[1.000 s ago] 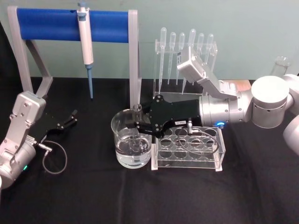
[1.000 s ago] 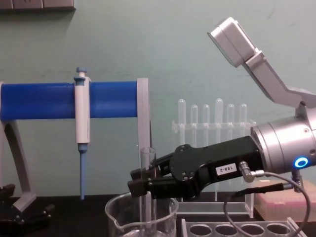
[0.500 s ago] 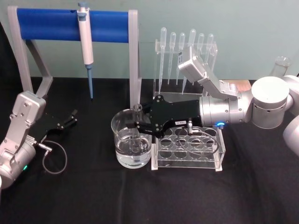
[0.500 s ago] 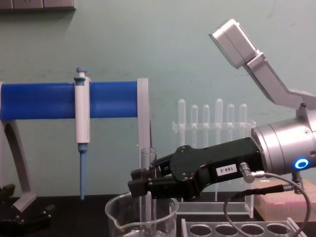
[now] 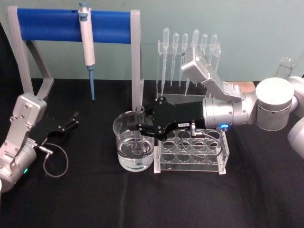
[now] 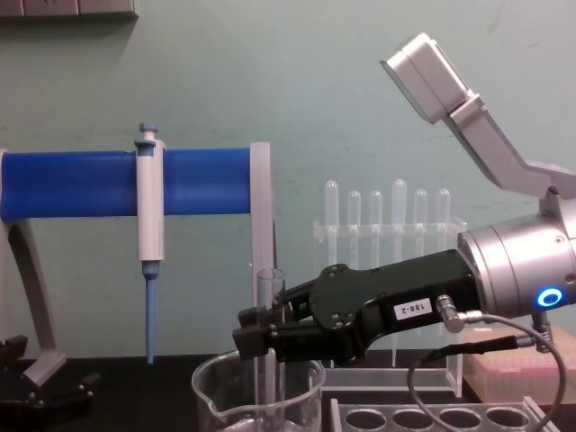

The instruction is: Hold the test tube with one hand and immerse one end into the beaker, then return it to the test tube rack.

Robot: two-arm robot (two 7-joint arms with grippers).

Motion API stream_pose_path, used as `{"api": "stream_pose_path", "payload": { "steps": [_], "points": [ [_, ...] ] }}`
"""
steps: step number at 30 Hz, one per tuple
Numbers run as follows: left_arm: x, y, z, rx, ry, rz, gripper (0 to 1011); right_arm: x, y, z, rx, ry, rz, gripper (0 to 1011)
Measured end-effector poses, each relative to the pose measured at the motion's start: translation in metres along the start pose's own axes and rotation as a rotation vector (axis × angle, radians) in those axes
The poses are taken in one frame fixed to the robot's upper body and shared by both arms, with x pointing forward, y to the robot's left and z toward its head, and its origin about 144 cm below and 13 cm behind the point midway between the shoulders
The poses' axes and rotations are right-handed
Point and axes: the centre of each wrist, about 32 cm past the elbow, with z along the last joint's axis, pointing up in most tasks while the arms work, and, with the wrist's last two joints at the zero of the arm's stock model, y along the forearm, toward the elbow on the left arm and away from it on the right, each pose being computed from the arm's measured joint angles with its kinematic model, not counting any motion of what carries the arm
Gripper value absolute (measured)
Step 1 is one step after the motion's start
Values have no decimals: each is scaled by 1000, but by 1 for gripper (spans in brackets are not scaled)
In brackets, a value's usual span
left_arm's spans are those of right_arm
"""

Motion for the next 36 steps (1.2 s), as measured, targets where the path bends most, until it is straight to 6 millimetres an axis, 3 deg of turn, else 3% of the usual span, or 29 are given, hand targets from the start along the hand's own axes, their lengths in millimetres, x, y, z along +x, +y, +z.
{"api": "stream_pose_path", "payload": {
  "steps": [36],
  "points": [
    [0, 0, 0, 0, 0, 0, 1000, 0, 0, 0, 0, 0, 0, 237]
  ]
}}
